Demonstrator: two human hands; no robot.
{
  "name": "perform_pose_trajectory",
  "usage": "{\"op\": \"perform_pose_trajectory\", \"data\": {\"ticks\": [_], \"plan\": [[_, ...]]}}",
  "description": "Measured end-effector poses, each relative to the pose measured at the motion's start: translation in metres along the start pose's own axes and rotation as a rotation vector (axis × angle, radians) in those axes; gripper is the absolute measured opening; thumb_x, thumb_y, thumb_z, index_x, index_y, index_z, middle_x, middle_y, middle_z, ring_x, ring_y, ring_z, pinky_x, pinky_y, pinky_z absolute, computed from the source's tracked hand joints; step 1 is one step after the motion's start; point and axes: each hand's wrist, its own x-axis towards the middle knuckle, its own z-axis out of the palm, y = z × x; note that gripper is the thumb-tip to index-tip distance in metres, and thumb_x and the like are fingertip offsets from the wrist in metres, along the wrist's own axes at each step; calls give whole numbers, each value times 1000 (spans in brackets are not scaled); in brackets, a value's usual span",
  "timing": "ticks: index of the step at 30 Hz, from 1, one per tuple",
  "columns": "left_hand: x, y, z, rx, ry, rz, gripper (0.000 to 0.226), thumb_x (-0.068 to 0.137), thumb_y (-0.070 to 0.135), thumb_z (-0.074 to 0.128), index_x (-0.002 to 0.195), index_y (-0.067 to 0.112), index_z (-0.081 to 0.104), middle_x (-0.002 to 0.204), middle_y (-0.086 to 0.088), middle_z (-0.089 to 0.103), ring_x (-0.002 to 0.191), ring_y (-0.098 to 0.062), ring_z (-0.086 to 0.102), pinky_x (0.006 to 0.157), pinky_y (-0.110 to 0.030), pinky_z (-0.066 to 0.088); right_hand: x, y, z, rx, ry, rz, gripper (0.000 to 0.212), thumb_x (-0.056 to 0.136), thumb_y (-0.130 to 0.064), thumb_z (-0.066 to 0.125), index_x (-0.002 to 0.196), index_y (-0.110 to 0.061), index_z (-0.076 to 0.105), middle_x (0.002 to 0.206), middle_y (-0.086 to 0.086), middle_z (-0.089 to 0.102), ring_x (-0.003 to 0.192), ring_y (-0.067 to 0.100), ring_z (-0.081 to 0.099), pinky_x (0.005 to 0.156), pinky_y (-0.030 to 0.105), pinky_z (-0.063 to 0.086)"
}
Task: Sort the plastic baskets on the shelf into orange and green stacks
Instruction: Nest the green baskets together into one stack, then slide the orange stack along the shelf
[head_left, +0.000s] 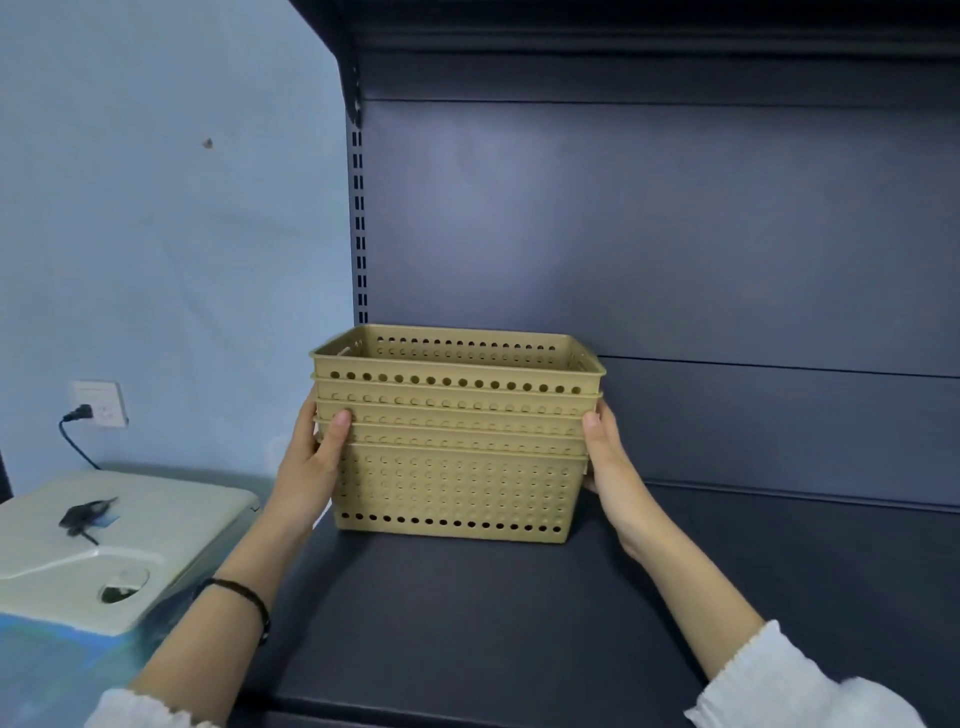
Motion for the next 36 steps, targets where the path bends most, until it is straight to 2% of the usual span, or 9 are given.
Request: {"op": "perform_pose_trajectory", "data": {"ticks": [2, 5, 9, 16, 20, 23, 29, 33, 36], "plan": [[0, 4, 1, 24, 9, -44, 45, 96, 46, 44, 139, 35, 39, 124, 6, 60, 113, -13, 57, 101, -47, 45, -3, 1, 1, -25, 21, 2, 60, 87, -75, 26, 143, -55, 19, 139, -21, 50, 127, 5, 47, 108, 43, 36], [-9, 12, 6, 138, 157, -34, 56, 95, 41, 49, 146, 31, 29, 142, -4, 48, 134, -23, 41, 107, -37, 33, -16, -3, 1, -19, 76, 68, 55, 92, -65, 35, 144, -53, 23, 141, -15, 51, 130, 14, 47, 109, 43, 36], [-55, 28, 17, 428, 340, 297, 51, 93, 28, 54, 139, 14, 38, 145, -13, 41, 136, -29, 33, 110, -37, 25, -63, -5, -1, -83, 24, 117, 53, 96, -47, 47, 145, -48, 28, 142, -13, 46, 131, 10, 42, 111, 40, 35], [-130, 46, 63, 747, -222, 572, 37, 89, 22, 57, 125, 16, 51, 127, -7, 59, 114, -29, 53, 92, -43, 42, -150, -8, -49, -645, 155, -5, 43, 96, -32, 51, 139, -29, 47, 140, -6, 49, 120, 13, 49, 88, 25, 37], [-175, 63, 111, 940, -445, 665, 47, 90, 38, 56, 134, 27, 47, 133, -3, 57, 119, -28, 54, 93, -43, 41, -189, -12, -103, -1182, 138, -12, 47, 94, -40, 50, 139, -27, 49, 146, 0, 46, 132, 23, 43, 101, 37, 37], [-207, 77, 149, 879, -618, 743, 56, 92, 45, 51, 144, 36, 33, 141, 5, 51, 125, -20, 50, 95, -37, 40, -219, -13, -147, -1275, 159, 99, 51, 93, -45, 48, 142, -31, 43, 150, 0, 40, 138, 22, 35, 106, 38, 30], [-254, 98, 271, 882, -696, 845, 55, 92, 51, 47, 144, 36, 37, 157, 4, 29, 141, -21, 30, 106, -40, 31, -275, -8, -261, -1356, 261, 190, 55, 91, -49, 48, 144, -35, 38, 152, -2, 38, 140, 20, 32, 107, 36, 28], [-296, 120, 379, 970, -662, 987, 45, 76, 48, 63, 115, 25, 69, 131, -8, 62, 118, -30, 60, 90, -47, 48, -307, -13, -363, -1397, 313, 219, 57, 91, -51, 43, 144, -34, 37, 151, -1, 39, 139, 21, 33, 108, 36, 28], [-331, 146, 456, 978, -607, 1022, 44, 62, 42, 80, 101, 22, 74, 114, -9, 71, 104, -30, 67, 84, -49, 51, -330, -19, -439, -1427, 332, 218, 57, 91, -51, 42, 145, -34, 36, 152, -1, 38, 140, 21, 32, 108, 37, 29]]}}
